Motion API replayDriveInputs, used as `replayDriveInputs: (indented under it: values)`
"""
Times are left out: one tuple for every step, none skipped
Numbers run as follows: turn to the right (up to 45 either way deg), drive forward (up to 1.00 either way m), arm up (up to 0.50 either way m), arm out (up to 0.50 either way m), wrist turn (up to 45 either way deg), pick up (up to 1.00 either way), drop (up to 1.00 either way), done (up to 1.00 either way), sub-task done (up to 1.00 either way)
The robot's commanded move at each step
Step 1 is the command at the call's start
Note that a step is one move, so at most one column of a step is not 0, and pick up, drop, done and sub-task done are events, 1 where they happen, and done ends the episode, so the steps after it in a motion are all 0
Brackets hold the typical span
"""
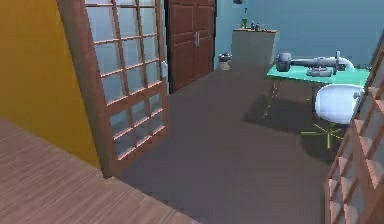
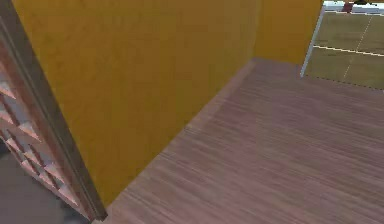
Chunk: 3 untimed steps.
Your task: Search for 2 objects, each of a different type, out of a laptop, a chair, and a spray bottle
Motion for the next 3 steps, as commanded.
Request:
replayDriveInputs:
  values:
    - [15.0, 0.00, 0.00, 0.00, 0.0, 0.00, 0.00, 0.00, 0.00]
    - [0.0, 0.60, 0.00, 0.00, 0.0, 0.00, 0.00, 0.00, 0.00]
    - [9.0, 0.00, 0.00, 0.00, 0.0, 0.00, 0.00, 0.00, 0.00]
